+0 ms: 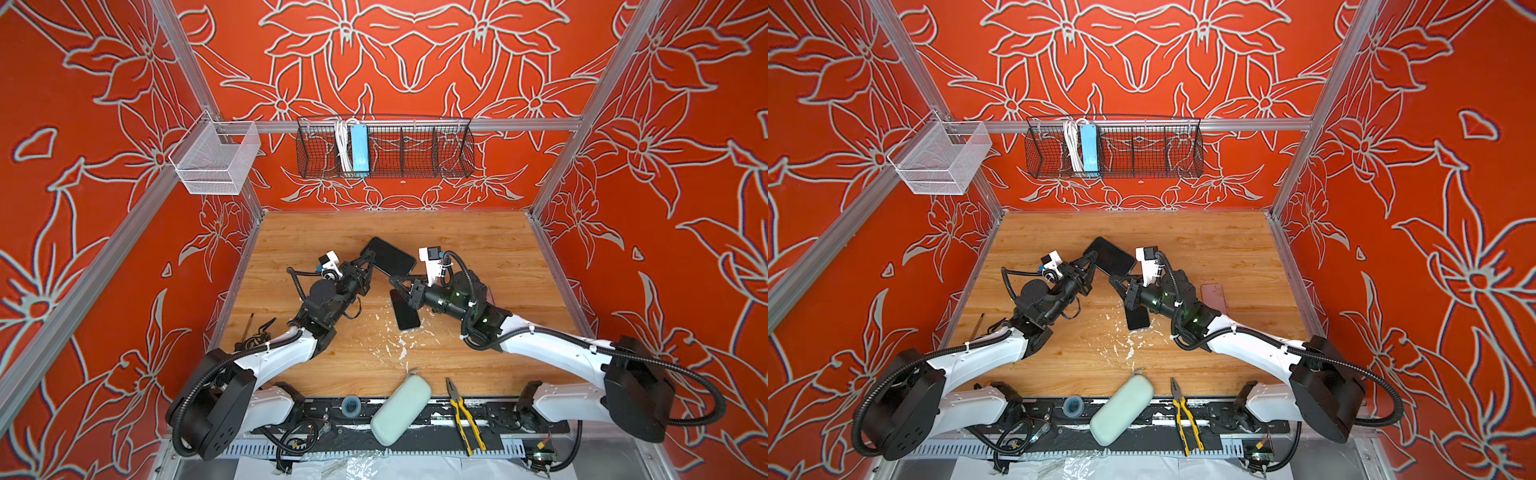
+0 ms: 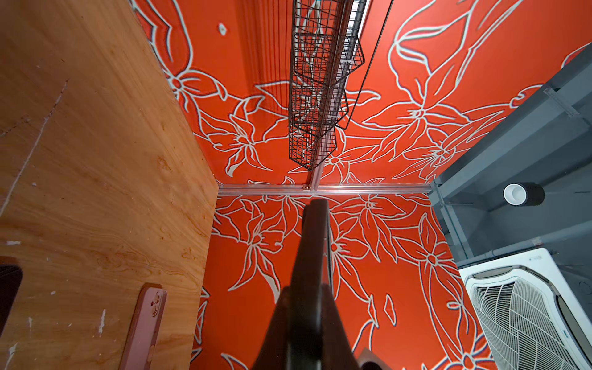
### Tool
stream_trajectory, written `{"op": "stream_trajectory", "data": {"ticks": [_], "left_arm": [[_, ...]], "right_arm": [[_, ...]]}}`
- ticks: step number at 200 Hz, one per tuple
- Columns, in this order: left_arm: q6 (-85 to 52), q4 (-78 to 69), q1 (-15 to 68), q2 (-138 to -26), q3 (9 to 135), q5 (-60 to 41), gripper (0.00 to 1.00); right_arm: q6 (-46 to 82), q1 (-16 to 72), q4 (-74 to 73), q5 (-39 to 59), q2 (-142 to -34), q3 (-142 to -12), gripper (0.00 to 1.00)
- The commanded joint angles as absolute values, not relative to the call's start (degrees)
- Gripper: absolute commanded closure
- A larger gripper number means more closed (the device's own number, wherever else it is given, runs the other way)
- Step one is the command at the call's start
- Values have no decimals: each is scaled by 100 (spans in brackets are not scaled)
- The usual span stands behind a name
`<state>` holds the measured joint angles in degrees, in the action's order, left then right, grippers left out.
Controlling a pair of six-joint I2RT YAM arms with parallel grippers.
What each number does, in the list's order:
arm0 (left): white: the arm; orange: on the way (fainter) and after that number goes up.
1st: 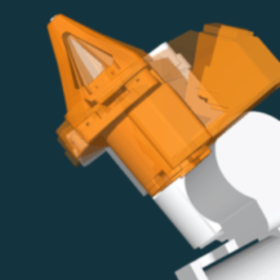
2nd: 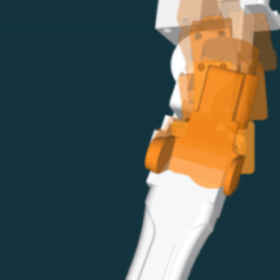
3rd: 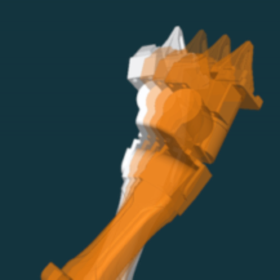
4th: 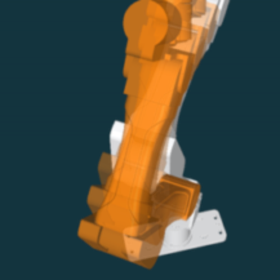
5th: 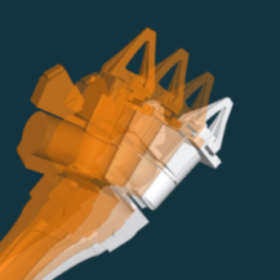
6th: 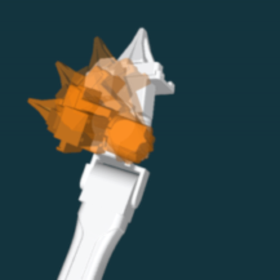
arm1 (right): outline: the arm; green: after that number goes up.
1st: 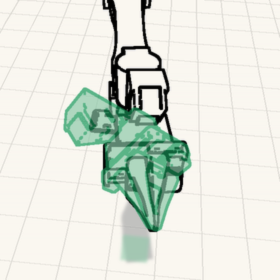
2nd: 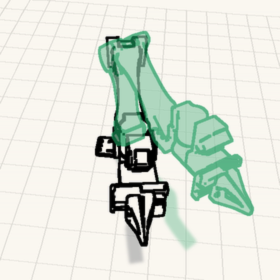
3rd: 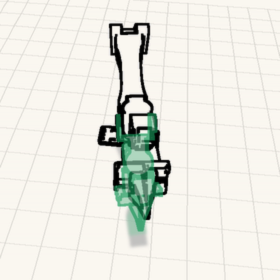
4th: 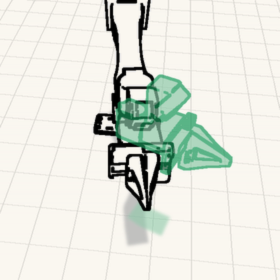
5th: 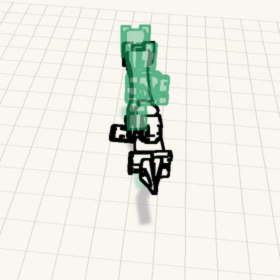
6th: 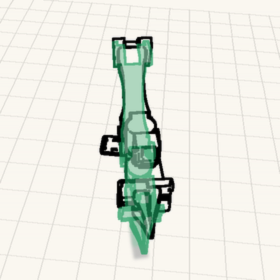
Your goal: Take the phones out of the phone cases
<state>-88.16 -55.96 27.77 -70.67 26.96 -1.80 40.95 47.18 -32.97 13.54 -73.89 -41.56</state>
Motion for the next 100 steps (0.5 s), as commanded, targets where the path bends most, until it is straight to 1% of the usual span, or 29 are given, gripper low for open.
{"op": "stream_trajectory", "data": {"ticks": [1,41,72,100], "left_arm": [[-8562,-5502,2874,-7020,2913,-167,100],[-8612,-5405,2874,-6911,2943,-149,100],[-8569,-5370,2874,-6825,2925,-106,100],[-8526,-5497,2874,-6854,2934,-147,100]], "right_arm": [[3099,4764,-2581,752,-7430,-4153,86],[2917,4792,-2600,668,-7436,-4062,86],[3114,4791,-2613,755,-7419,-4008,85],[3466,4761,-2699,1041,-7384,-3985,83]]}}
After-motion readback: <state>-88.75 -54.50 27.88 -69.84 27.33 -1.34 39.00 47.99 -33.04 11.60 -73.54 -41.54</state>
